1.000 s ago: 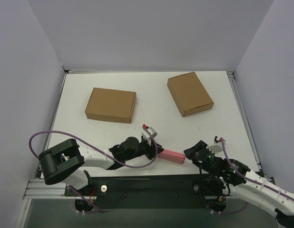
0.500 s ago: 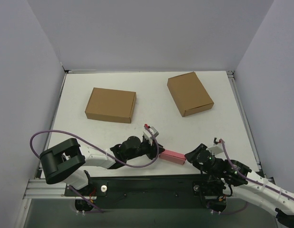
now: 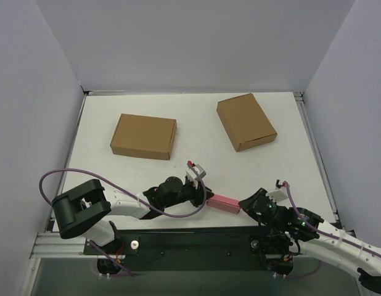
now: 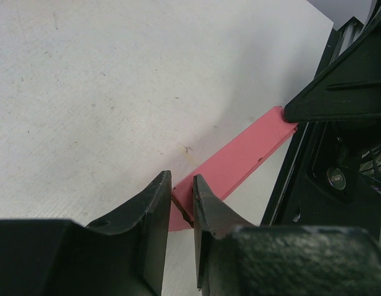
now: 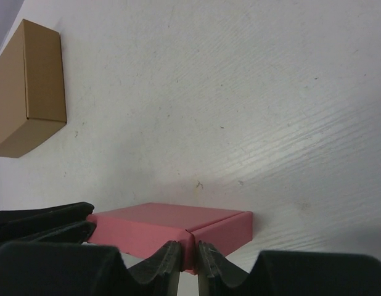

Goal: Fold the paper box

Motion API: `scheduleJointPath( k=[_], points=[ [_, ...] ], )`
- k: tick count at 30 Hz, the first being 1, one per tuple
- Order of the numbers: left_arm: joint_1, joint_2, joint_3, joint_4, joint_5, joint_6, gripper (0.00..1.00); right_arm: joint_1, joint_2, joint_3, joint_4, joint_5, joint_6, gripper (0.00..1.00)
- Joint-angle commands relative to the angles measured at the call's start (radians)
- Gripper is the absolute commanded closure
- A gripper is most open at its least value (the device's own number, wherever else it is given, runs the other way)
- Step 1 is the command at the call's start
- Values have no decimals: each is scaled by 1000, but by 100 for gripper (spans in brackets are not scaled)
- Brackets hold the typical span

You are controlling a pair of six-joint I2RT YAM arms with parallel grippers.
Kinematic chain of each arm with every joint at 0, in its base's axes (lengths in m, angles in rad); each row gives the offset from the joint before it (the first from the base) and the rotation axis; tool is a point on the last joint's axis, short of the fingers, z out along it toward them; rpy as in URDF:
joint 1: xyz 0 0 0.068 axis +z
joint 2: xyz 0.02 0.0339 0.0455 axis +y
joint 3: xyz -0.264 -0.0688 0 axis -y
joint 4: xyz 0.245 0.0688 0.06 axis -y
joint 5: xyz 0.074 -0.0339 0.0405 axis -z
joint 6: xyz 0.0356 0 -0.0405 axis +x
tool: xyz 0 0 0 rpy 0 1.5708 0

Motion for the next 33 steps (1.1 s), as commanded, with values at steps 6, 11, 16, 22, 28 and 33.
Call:
scheduleJointPath(
  k=[6,11,16,22,28,33],
  points=[
    [-17,81,-83,-300,10,2,72,28,26,-79,-73,-37,41,93],
    [-25,101,-106,-258,0,-26,72,59,61,-91,-107,-60,63,98],
    [-50,113,-134,-209,-35,-61,72,97,124,-90,-116,-62,72,99],
    [-86,5,-256,-71,-162,-144,71,185,147,-56,-29,47,57,94],
    [-123,-74,-309,-59,-197,-170,63,292,246,-42,80,130,75,87],
    [-143,-114,-338,-72,-228,-182,61,355,308,-19,111,176,89,83]
  ],
)
